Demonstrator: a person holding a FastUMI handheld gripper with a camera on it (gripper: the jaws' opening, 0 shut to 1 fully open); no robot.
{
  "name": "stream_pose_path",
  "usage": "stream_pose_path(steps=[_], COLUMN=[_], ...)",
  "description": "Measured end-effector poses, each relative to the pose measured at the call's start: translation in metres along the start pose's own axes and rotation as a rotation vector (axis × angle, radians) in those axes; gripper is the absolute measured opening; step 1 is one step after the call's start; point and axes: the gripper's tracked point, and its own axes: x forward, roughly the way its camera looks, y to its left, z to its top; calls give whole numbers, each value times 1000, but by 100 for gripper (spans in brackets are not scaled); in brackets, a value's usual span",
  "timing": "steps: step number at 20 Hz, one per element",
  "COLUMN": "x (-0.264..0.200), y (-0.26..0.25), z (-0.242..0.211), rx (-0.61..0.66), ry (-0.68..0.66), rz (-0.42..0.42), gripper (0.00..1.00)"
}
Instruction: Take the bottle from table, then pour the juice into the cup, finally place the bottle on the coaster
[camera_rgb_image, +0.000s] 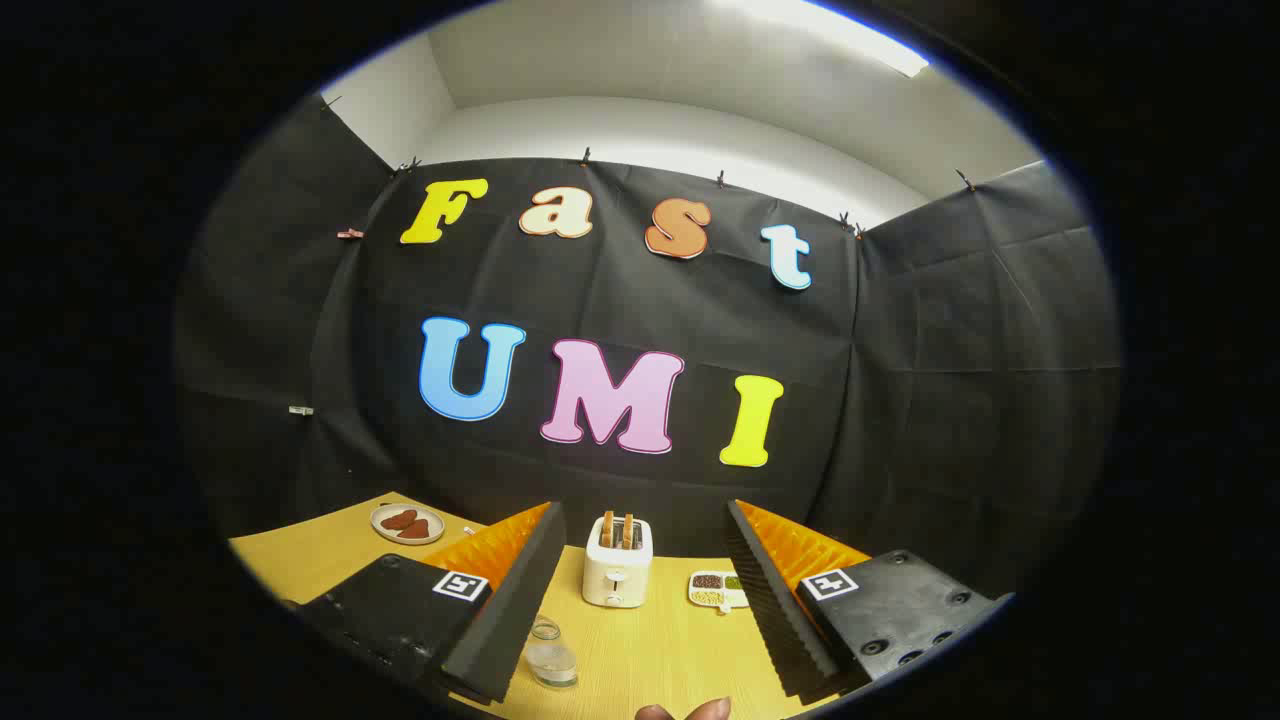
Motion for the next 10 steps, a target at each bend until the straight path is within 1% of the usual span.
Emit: stream_pose_path(steps=[5, 10], x=[1, 3], y=[3, 6], z=[1, -1], rx=[19, 1], ry=[-8, -11], rz=[10, 24], gripper=[97, 97])
